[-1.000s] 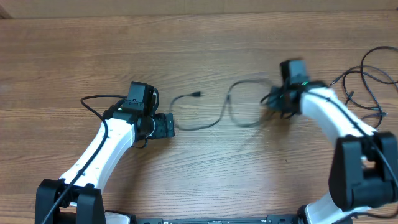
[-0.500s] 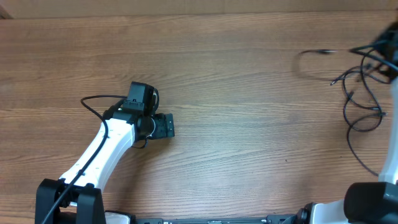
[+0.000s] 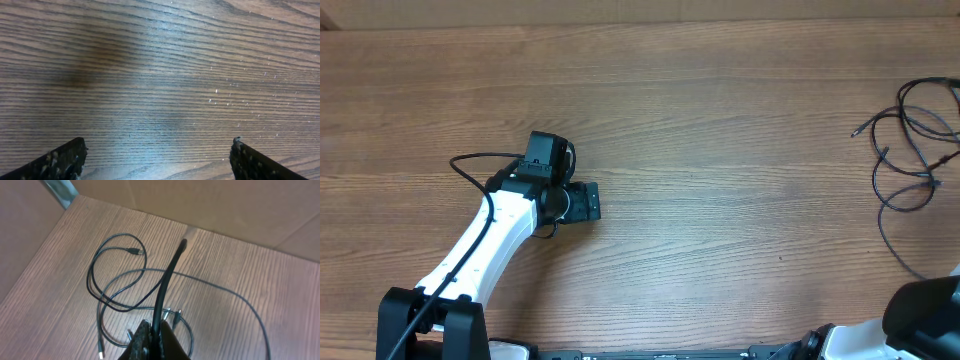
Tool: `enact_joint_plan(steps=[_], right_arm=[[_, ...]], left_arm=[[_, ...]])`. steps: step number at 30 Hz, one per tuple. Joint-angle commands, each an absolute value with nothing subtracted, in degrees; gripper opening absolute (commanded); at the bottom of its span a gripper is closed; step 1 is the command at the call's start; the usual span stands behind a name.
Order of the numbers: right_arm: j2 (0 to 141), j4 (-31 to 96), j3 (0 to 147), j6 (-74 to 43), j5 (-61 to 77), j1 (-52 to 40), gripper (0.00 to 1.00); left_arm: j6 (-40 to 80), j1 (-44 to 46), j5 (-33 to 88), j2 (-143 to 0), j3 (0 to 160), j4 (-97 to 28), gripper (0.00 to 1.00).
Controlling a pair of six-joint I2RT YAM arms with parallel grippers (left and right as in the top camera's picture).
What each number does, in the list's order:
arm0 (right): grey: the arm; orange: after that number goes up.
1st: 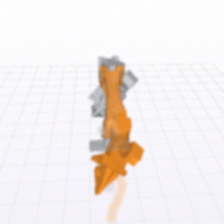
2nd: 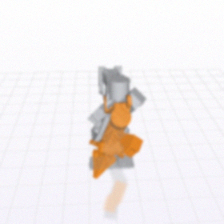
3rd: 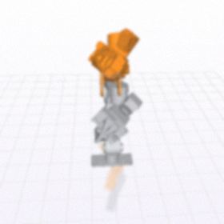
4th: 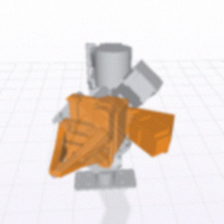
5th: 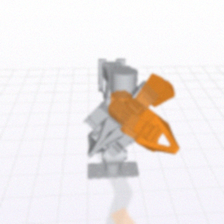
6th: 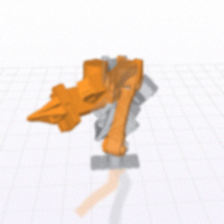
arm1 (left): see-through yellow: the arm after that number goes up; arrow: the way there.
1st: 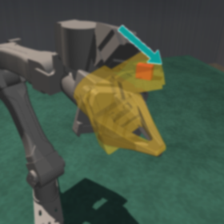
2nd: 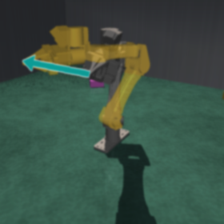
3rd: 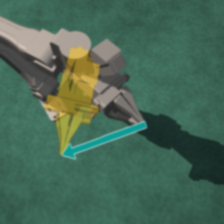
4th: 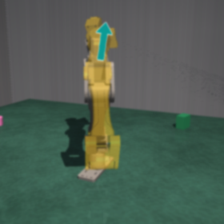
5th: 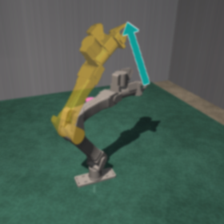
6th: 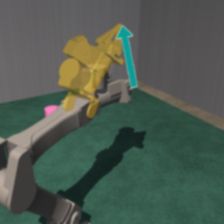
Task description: Untangle cables
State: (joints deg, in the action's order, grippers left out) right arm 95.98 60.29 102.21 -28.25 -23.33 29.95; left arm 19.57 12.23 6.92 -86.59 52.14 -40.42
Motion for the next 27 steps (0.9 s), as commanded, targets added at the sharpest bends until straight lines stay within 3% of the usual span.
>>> enact_joint_plan(steps=[1, 2, 3, 6, 8, 14, 19, 27], right_arm=[[97.8, 59.94, 102.5, -29.15, -21.23, 30.09, 0.04], [98.19, 59.99, 102.5, -29.12, -19.75, 30.09, 0.04], [98.43, 60.07, 102.5, -29.12, -18.7, 30.09, 0.13], [98.94, 60.62, 102.48, -28.4, -14.5, 30.09, 0.54], [98.94, 60.77, 102.48, -27.46, -12.47, 30.09, 0.68], [98.94, 63.68, 102.5, -24.64, -4.29, 30.06, 0.85], [98.94, 68.88, 102.5, -11.2, 14.41, 29.8, 1.0], [98.94, 74.89, 102.5, -2.92, 15.99, 21.5, 1.0]], left_arm=[[20.82, 12.12, 7.57, -86.89, 51.79, -40.25, 0.91], [20.82, 12.12, 7.55, -86.89, 51.79, -40.27, 0.91], [20.82, 12.12, 7.55, -86.89, 51.79, -40.25, 0.91], [20.82, 12.12, 7.55, -86.89, 51.79, -40.21, 0.91], [20.8, 12.12, 7.53, -86.89, 51.79, -40.21, 0.91], [20.8, 12.12, 7.55, -86.89, 51.81, -40.21, 0.91], [17.04, 12.12, 7.49, -86.87, 54.3, -40.91, 0.93], [15.86, 11.97, 3.6, -86.87, 67.09, -46.65, 1.0]])
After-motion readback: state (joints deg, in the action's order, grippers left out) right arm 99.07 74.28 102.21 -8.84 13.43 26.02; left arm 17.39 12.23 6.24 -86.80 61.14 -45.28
